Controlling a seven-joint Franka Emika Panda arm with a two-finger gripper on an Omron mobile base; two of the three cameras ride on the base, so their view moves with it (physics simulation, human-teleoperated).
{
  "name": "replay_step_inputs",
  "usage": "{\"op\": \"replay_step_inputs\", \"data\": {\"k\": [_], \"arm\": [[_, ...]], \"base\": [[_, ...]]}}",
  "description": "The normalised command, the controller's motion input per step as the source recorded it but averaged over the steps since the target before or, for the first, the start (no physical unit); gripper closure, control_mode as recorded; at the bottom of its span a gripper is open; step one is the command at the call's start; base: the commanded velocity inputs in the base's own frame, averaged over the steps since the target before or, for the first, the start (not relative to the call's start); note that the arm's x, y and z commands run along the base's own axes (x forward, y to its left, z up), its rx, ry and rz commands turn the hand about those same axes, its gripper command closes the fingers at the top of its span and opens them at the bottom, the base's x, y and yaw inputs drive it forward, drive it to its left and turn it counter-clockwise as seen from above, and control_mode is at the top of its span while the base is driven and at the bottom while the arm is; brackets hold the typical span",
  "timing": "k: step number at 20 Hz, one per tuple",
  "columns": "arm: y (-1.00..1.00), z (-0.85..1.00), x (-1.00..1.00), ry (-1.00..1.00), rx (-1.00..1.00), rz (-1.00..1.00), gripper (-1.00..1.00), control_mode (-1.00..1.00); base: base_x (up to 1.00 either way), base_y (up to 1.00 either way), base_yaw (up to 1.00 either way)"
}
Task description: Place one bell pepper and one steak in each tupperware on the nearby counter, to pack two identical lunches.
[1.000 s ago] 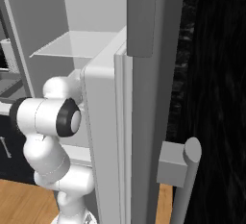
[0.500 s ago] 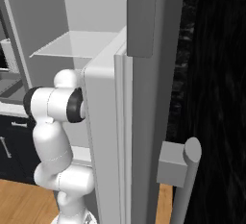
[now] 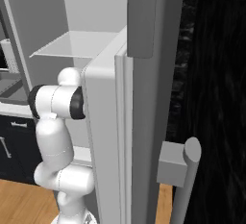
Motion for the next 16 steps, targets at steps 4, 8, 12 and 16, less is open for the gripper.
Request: {"op": "replay_step_inputs", "data": {"k": [4,8,12,16], "arm": [[0.32,-0.28,-0.91,0.02,-0.01,0.02,1.00,-1.00],[0.31,-0.01,-1.00,0.02,0.00,0.01,1.00,-1.00],[0.03,0.06,-1.00,0.00,0.00,0.00,1.00,-1.00],[0.00,0.22,-1.00,0.00,0.00,0.00,1.00,-1.00]], "base": [[0.00,0.00,0.00],[0.00,0.00,0.00],[0.00,0.00,0.00],[0.00,0.00,0.00]]}}
